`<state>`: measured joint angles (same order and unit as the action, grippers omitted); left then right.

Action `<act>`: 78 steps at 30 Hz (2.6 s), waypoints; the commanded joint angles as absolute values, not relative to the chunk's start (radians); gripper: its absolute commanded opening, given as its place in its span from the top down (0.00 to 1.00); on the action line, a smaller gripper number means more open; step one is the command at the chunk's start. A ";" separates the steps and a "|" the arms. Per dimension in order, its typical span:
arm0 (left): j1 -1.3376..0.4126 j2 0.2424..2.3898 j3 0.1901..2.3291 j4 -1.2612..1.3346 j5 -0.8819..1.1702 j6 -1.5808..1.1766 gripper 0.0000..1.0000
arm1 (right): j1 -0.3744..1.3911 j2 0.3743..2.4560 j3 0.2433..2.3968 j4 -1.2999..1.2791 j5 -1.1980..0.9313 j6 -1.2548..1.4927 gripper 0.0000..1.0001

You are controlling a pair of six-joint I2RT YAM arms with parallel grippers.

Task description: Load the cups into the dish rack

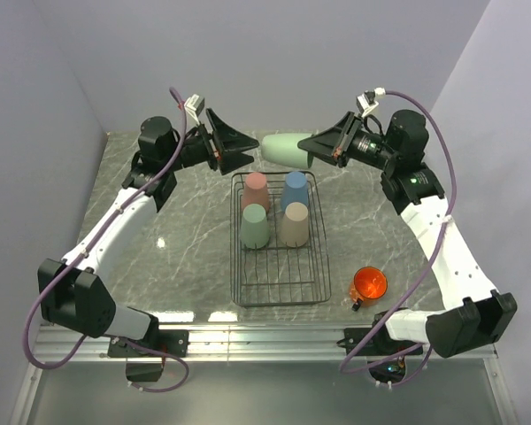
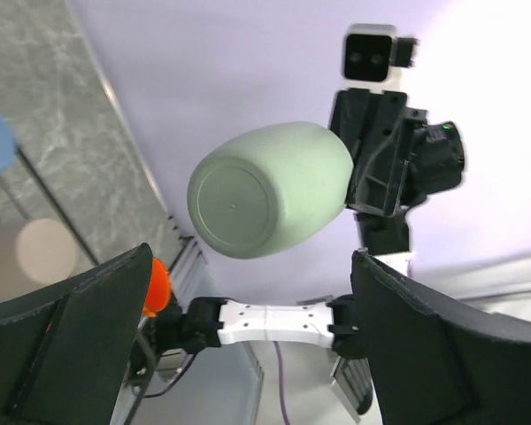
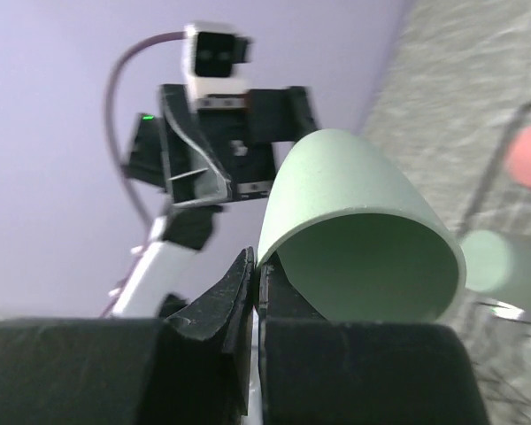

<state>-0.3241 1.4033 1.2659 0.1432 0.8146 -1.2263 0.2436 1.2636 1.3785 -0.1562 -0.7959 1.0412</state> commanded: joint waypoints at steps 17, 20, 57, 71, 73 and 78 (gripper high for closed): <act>-0.327 1.385 1.247 0.458 0.877 -1.415 0.03 | 0.284 1.236 1.256 0.299 -0.907 1.243 1.00; -0.334 1.394 1.284 0.405 0.887 -1.375 0.06 | 0.285 1.241 1.232 0.324 -0.891 1.246 1.00; -0.460 1.571 1.787 -0.701 0.393 -0.585 1.00 | 0.186 1.036 1.134 -0.591 -0.416 0.661 0.62; -0.649 1.782 2.065 -0.937 0.002 -0.477 1.00 | 0.183 1.023 1.137 -0.670 -0.385 0.592 0.66; -0.663 1.789 2.062 -0.945 -0.024 -0.474 1.00 | 0.181 1.020 1.131 -0.673 -0.385 0.584 0.66; -0.683 1.802 2.040 -0.950 -0.052 -0.472 1.00 | 0.179 1.025 1.124 -0.676 -0.393 0.581 0.67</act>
<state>-0.6655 1.7981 2.0144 -0.9516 -0.0051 -0.4911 0.1867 1.0470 1.1183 -0.6754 -0.4011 0.6067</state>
